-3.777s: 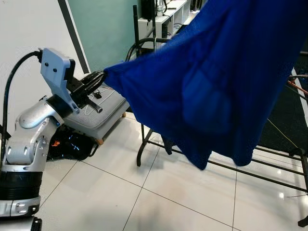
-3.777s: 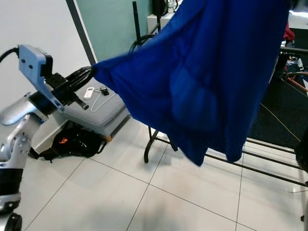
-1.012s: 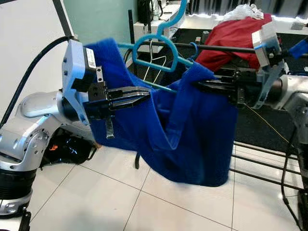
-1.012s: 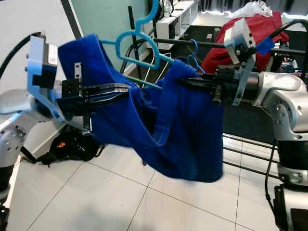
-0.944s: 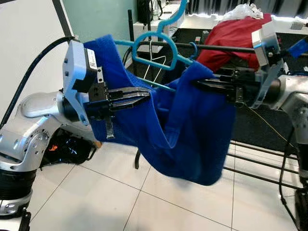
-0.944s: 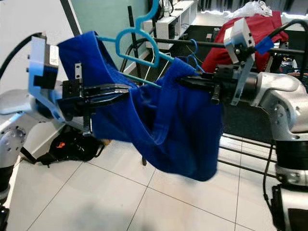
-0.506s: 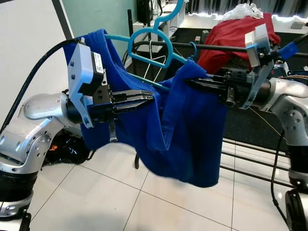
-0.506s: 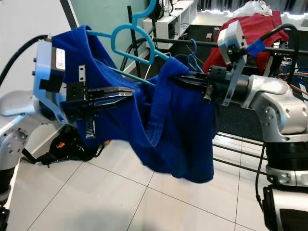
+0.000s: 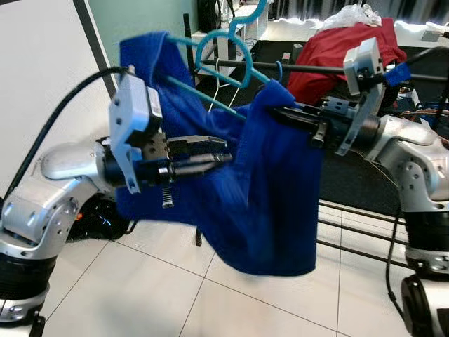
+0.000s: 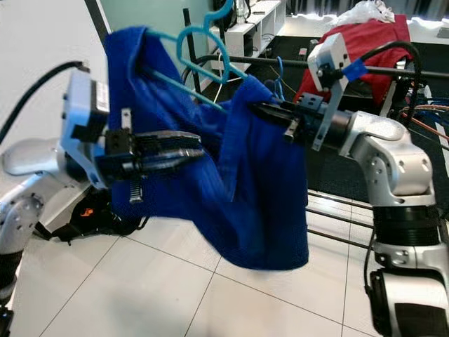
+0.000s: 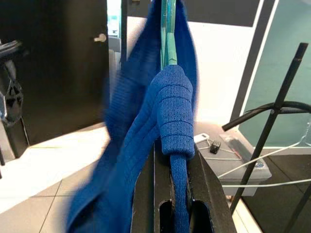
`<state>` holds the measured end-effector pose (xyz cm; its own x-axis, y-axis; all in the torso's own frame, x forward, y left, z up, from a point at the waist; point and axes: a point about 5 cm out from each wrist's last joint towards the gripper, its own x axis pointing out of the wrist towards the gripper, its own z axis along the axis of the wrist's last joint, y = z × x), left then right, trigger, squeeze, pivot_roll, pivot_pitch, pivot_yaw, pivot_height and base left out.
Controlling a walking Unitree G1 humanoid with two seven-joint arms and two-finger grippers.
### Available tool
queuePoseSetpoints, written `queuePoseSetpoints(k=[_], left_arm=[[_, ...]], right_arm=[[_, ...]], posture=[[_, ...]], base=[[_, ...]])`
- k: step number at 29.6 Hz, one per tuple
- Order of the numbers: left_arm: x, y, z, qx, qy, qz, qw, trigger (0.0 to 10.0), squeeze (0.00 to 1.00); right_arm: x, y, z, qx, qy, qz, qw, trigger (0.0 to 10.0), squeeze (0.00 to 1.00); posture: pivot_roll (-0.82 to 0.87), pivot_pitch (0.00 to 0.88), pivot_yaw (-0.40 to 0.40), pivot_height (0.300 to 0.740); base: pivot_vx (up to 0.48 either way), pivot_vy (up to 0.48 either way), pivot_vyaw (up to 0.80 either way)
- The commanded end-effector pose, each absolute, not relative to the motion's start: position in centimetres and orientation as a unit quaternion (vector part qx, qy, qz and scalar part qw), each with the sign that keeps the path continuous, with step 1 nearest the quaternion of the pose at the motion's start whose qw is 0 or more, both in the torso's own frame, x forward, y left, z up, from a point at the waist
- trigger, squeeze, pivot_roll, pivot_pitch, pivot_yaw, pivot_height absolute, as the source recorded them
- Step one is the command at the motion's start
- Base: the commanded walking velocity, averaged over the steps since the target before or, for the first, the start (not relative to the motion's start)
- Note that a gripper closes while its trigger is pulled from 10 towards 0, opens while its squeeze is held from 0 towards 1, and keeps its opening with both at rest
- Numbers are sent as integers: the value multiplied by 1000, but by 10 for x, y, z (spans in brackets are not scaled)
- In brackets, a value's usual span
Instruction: Hang hanger
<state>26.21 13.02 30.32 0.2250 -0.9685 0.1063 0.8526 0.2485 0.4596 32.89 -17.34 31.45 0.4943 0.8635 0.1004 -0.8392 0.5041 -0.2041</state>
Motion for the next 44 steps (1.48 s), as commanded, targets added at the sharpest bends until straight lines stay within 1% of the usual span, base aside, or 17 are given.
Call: queuePoseSetpoints(k=[1, 9, 11, 12, 13, 15, 17, 18, 24, 25, 31, 32, 33, 34, 39, 40, 44], left_arm=[[260, 131, 301, 158, -179, -599, 765, 10000, 1000], [256, 128, 295, 167, -165, -610, 757, 10000, 1000], [265, 130, 305, 161, -199, -566, 784, 10000, 1000], [265, 130, 305, 161, -199, -566, 784, 10000, 1000], [282, 134, 321, 124, -251, -475, 834, 10000, 992], [287, 135, 326, 103, -268, -440, 851, 10000, 992], [287, 135, 326, 103, -268, -440, 851, 10000, 992], [293, 135, 329, 63, -282, -401, 870, 10000, 0], [296, 134, 327, 35, -286, -374, 882, 10000, 0], [298, 131, 318, 6, -279, -343, 897, 10000, 0], [298, 129, 309, -17, -272, -324, 906, 10000, 0], [295, 126, 304, -46, -270, -326, 905, 10000, 0], [295, 126, 304, -46, -270, -326, 905, 10000, 0], [294, 128, 300, -59, -268, -322, 906, 10000, 0], [294, 131, 299, -64, -267, -316, 908, 10000, 0], [298, 138, 296, -57, -265, -293, 917, 10000, 0], [304, 145, 289, -44, -258, -264, 929, 10000, 0]], right_arm=[[328, -171, 326, -66, -124, 496, 857, 10000, 0], [326, -168, 335, -57, -150, 505, 848, 10000, 0], [326, -167, 336, -69, -155, 498, 851, 10000, 0], [326, -167, 336, -69, -155, 498, 851, 10000, 0], [329, -166, 329, -91, -147, 482, 859, 10000, 0], [330, -165, 326, -96, -143, 477, 862, 10000, 0], [330, -165, 326, -96, -143, 477, 862, 10000, 0], [332, -165, 320, -98, -137, 469, 867, 10000, 0], [333, -165, 316, -97, -131, 459, 873, 10000, 0], [335, -167, 310, -94, -125, 433, 888, 10000, 0], [336, -171, 305, -92, -121, 407, 901, 10000, 0], [341, -182, 295, -70, -114, 344, 929, 10000, 0], [341, -182, 295, -70, -114, 344, 929, 10000, 0], [344, -195, 287, -45, -111, 283, 952, 10000, 0], [345, -204, 280, -30, -112, 239, 964, 10000, 0], [345, -215, 274, -17, -119, 190, 974, 10000, 0], [345, -223, 270, -11, -128, 146, 981, 10000, 0]], posture=[[-140, 39, 61, 740], [-138, 35, 61, 740], [-138, 34, 61, 740], [-138, 34, 61, 740], [-139, 34, 64, 740], [-139, 34, 64, 740], [-139, 34, 64, 740], [-139, 36, 63, 740], [-139, 39, 63, 740], [-138, 53, 61, 740], [-136, 55, 60, 740], [-138, 59, 60, 740], [-138, 59, 60, 740], [-139, 62, 60, 740], [-139, 62, 60, 740], [-141, 67, 73, 740], [-143, 66, 74, 740]], base=[[0, 0, 0], [0, 0, 0], [0, 0, 0], [0, 0, 0], [0, 0, 0], [0, 0, 0], [0, 0, 0], [0, 0, 0], [0, 0, 0], [0, 0, 0], [0, 0, 0], [0, 0, 0], [0, 0, 0], [0, 0, 0], [0, 0, 0], [0, 0, 0], [0, 0, 0]])
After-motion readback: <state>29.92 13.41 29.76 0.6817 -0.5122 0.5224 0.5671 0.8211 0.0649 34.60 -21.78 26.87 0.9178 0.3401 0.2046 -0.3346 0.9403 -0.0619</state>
